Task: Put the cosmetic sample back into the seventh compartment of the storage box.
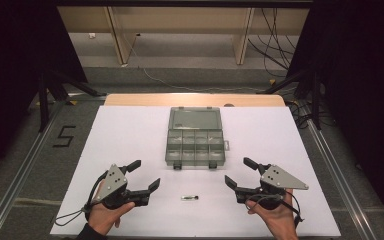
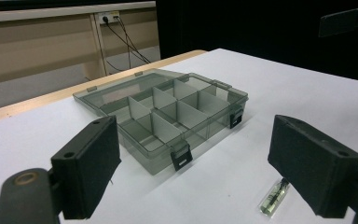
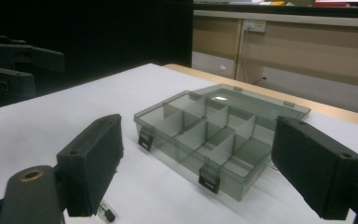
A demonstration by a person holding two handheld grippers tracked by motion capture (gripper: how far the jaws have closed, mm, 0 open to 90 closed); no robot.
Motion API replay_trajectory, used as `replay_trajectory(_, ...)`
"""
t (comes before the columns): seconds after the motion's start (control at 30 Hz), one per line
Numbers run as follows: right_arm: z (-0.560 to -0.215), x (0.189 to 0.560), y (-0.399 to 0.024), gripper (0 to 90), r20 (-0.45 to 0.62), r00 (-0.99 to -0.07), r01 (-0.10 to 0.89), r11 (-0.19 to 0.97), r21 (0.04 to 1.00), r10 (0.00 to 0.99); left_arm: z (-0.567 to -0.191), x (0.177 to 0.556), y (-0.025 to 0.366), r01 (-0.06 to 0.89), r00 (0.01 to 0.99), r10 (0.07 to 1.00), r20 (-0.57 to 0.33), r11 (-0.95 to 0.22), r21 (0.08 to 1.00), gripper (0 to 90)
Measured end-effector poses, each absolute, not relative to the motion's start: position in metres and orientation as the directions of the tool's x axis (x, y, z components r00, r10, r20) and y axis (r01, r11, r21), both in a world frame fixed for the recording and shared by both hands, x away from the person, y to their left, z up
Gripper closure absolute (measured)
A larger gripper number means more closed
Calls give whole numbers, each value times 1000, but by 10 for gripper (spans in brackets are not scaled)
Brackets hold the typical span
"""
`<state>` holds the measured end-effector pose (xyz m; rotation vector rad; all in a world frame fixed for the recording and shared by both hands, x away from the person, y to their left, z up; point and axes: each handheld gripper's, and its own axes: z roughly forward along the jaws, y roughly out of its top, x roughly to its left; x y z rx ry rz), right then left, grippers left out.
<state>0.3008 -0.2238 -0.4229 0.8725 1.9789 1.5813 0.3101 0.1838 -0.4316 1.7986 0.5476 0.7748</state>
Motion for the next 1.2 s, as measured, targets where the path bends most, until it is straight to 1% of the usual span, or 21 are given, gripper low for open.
replay_trajectory(0.33, -422, 301, -222, 180, 32, -706, 189, 144, 971, 708, -432, 310, 183, 6, 688, 683, 245, -343, 939, 157)
replay_trajectory(0.4, -421, 300, -222, 178, 30, -714, 198, 161, 967, 700, -432, 310, 183, 4, 686, 684, 247, -344, 939, 157)
replay_trajectory(0.43, -421, 301, -222, 175, 23, -710, 185, 154, 971, 704, -432, 310, 183, 5, 685, 685, 248, -344, 939, 157)
replay_trajectory(0.57, -418, 301, -219, 175, 17, -732, 183, 172, 968, 681, -432, 310, 183, 5, 685, 685, 246, -343, 939, 157)
replay_trajectory(0.67, -416, 300, -216, 177, -15, -744, 164, 204, 965, 668, -433, 310, 183, 6, 687, 684, 246, -344, 939, 158)
replay_trajectory(0.7, -416, 301, -215, 178, -43, -745, 135, 214, 967, 666, -433, 310, 183, 6, 687, 684, 246, -344, 939, 157)
replay_trajectory(0.73, -415, 300, -213, 179, -21, -758, 150, 206, 967, 652, -432, 310, 183, 6, 686, 685, 247, -345, 939, 157)
replay_trajectory(0.77, -414, 299, -213, 179, -31, -757, 156, 228, 961, 652, -433, 311, 183, 2, 686, 685, 247, -341, 940, 157)
replay_trajectory(0.8, -413, 300, -212, 179, -54, -757, 136, 237, 962, 651, -433, 311, 183, 2, 686, 685, 247, -341, 940, 157)
replay_trajectory(0.87, -411, 301, -210, 180, -71, -766, 127, 259, 958, 639, -433, 310, 183, 8, 686, 685, 246, -345, 939, 157)
replay_trajectory(0.93, -411, 302, -208, 180, -65, -782, 129, 263, 956, 620, -433, 310, 183, 8, 684, 686, 248, -347, 938, 157)
replay_trajectory(0.97, -410, 302, -208, 180, -82, -781, 129, 288, 949, 619, -433, 310, 183, 8, 684, 686, 247, -346, 938, 157)
replay_trajectory(1.03, -409, 304, -205, 184, -98, -798, 110, 304, 946, 594, -433, 311, 183, 9, 685, 686, 246, -345, 939, 157)
replay_trajectory(1.1, -407, 305, -203, 194, -124, -814, 104, 351, 931, 568, -433, 311, 183, 0, 685, 685, 248, -340, 941, 157)
replay_trajectory(1.2, -406, 305, -199, 196, -129, -838, 107, 391, 914, 530, -433, 311, 183, 1, 687, 684, 245, -338, 941, 157)
